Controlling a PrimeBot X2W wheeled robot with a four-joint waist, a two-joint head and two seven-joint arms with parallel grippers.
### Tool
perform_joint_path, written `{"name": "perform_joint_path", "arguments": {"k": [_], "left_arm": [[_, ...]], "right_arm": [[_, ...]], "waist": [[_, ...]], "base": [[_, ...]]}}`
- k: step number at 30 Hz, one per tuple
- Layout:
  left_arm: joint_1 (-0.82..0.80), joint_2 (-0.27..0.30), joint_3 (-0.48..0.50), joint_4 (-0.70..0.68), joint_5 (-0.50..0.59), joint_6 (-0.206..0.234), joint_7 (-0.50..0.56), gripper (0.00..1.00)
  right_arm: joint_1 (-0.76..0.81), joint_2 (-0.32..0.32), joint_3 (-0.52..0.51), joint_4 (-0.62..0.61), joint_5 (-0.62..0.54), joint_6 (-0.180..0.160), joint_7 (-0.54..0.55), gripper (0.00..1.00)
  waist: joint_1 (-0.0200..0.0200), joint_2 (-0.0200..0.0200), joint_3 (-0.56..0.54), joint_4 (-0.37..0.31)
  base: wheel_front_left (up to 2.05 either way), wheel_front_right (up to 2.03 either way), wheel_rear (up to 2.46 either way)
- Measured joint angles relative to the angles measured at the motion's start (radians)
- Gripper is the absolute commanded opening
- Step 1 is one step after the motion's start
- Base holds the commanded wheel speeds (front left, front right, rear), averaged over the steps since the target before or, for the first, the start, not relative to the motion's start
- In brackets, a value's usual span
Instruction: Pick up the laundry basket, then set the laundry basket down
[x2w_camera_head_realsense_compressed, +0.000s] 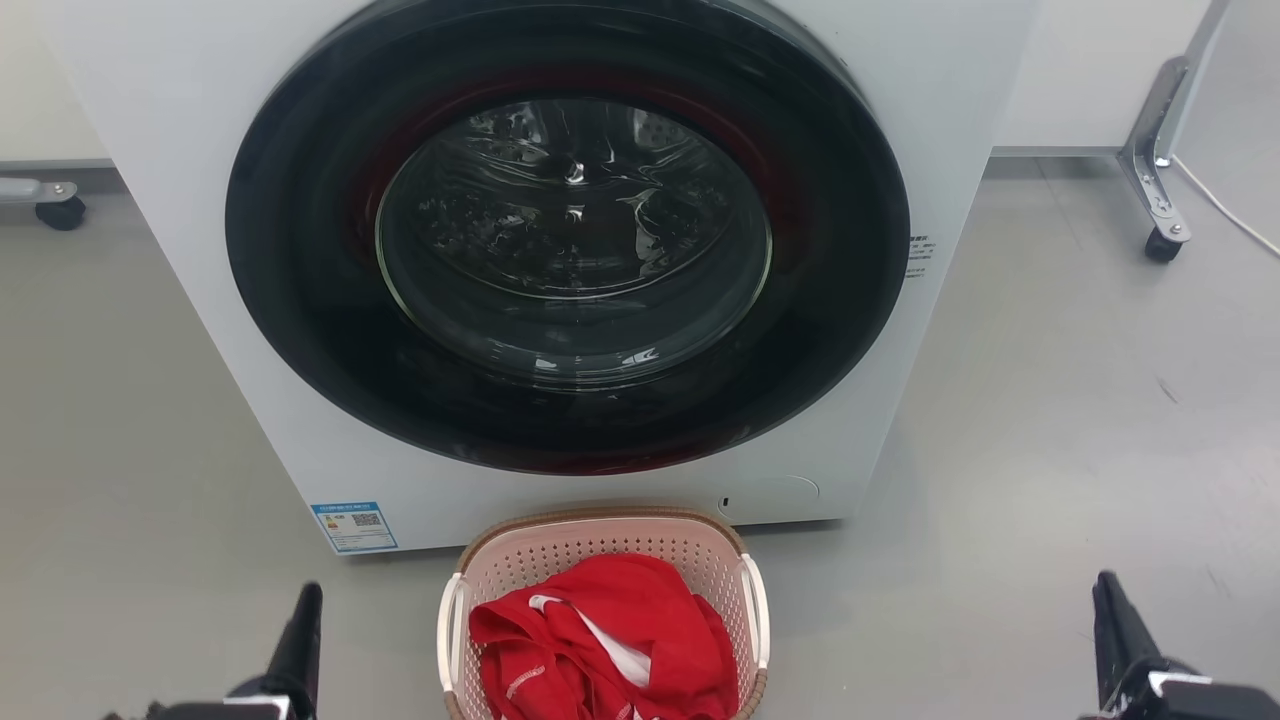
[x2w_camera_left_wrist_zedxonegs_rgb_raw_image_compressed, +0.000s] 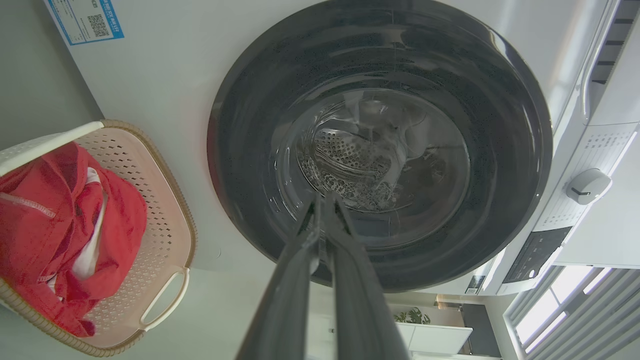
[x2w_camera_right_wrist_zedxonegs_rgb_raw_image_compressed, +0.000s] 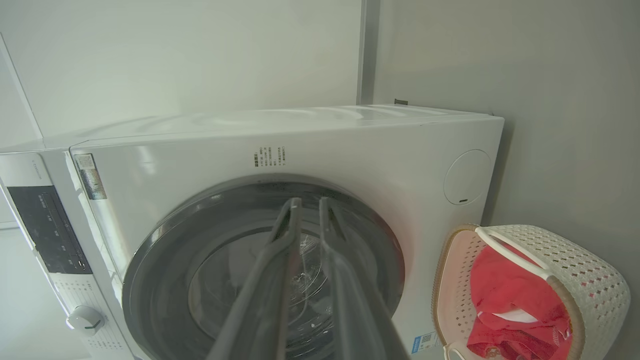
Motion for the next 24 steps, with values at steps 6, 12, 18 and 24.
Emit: {"name": "perform_joint_path", "arguments": {"k": [6, 12, 18, 24], "left_arm": [[0.045, -0.007, -0.010, 0.030, 0.001, 0.000, -0.010, 1.00], [0.045, -0.007, -0.032, 0.017, 0.013, 0.008, -0.028, 1.00], [0.045, -0.006, -0.041, -0.011, 0.064, 0.027, -0.054, 1.00], [0.045, -0.006, -0.062, -0.046, 0.137, 0.047, -0.072, 1.00]], "right_arm": [[0.039, 0.014, 0.014, 0.035, 0.000, -0.001, -0.010, 1.00], [0.039, 0.014, 0.028, 0.027, -0.016, -0.006, -0.031, 1.00], [0.042, 0.014, 0.039, 0.003, -0.069, -0.030, -0.054, 1.00], [0.045, 0.014, 0.063, -0.030, -0.167, -0.052, -0.074, 1.00]], "waist": [[0.0000, 0.0001, 0.000, 0.000], [-0.0001, 0.0000, -0.001, 0.000], [0.0000, 0.0000, -0.002, 0.001], [0.0000, 0.0000, -0.003, 0.001]], "base": [[0.00, 0.00, 0.00], [0.00, 0.00, 0.00], [0.00, 0.00, 0.00], [0.00, 0.00, 0.00]]}}
